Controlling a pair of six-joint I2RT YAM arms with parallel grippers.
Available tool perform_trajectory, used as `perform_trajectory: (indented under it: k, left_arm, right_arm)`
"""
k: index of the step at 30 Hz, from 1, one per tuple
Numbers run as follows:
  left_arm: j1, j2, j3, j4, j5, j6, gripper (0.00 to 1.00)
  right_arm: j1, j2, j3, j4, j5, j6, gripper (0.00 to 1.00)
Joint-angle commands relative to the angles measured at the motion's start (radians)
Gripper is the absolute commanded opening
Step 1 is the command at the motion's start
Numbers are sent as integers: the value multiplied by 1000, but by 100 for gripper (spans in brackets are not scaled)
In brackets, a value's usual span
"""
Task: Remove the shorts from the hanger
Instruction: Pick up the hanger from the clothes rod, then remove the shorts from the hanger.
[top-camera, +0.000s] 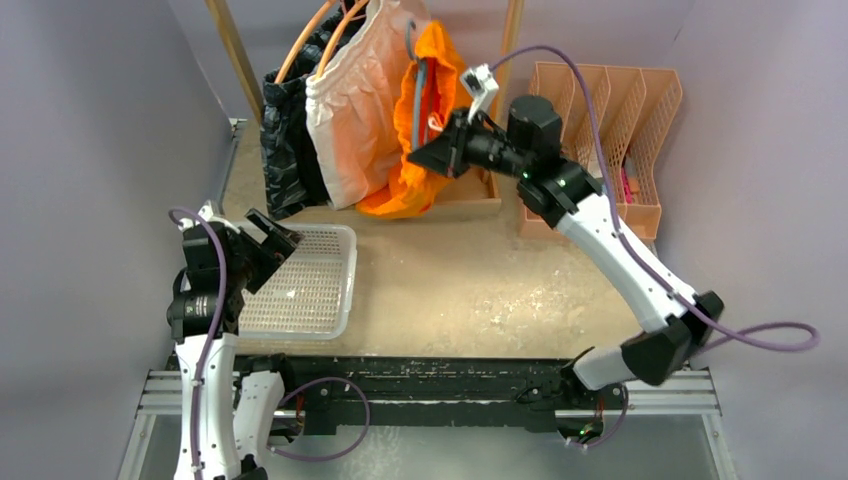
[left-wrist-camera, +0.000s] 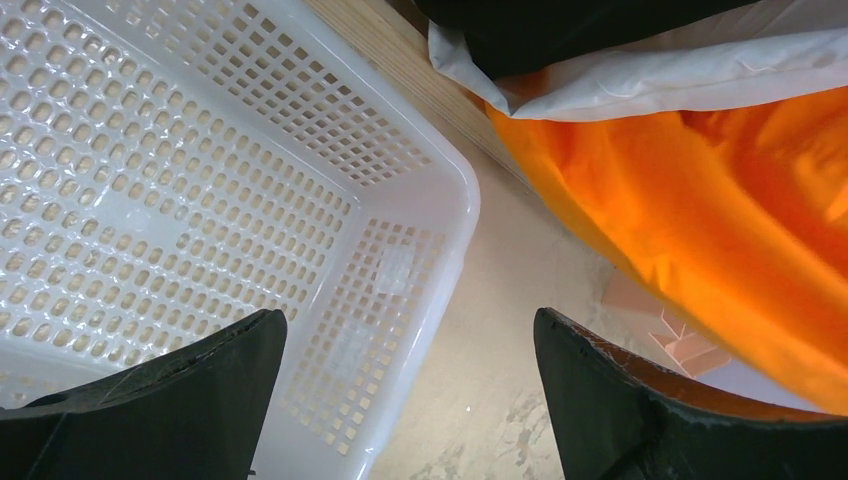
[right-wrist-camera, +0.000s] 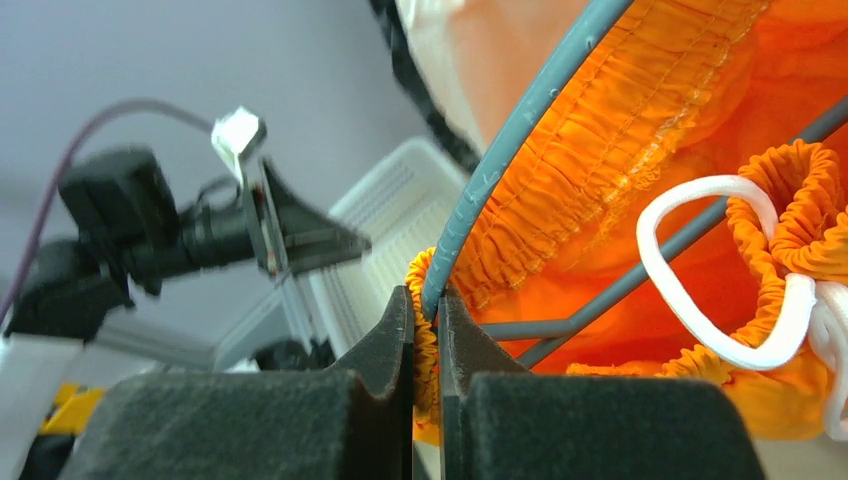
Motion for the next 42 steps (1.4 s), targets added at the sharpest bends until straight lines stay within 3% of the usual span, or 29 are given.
perform_trajectory:
  k: [1,6,8,12,18,23,32,37,39,42]
  left_arm:
    - [1,35,99,-27,9,64,93]
    - [-23,92,82,16,201,135,92]
    - [-98,125,101,7,113,126,91]
    - [-327,142,50,174,-6,-36,87]
    - [-821,208,59,373,-384,-205,84]
    - [-1012,347,95,505,-436,-246,83]
    - [-1095,495,77,664,-505,-311,72]
    - [-1099,588,92,770,-470,-313,56]
    - [-1105,645,141,724,-474,-309,44]
    - [-1115,671,169,667,-488,-289,43]
  right_arm:
    - [6,-215,-197,110,-135,-39,0]
    - [8,-401,-497,119,-144,19,0]
    - [12,-456,-612,122,-148,49,0]
    - [16,-519,-849,222,-186,130,0]
    - [41,-506,-987,281,-164,160,0]
    - [44,-465,-1035,328,-172,158,0]
    - [44,-467,-1060,370,-202,150,0]
    - [44,-455,-1073,373,-220,146,0]
    - [44,-453,-1073,382,-220,151,0]
    - [44,-457,-1069,402,-214,167,0]
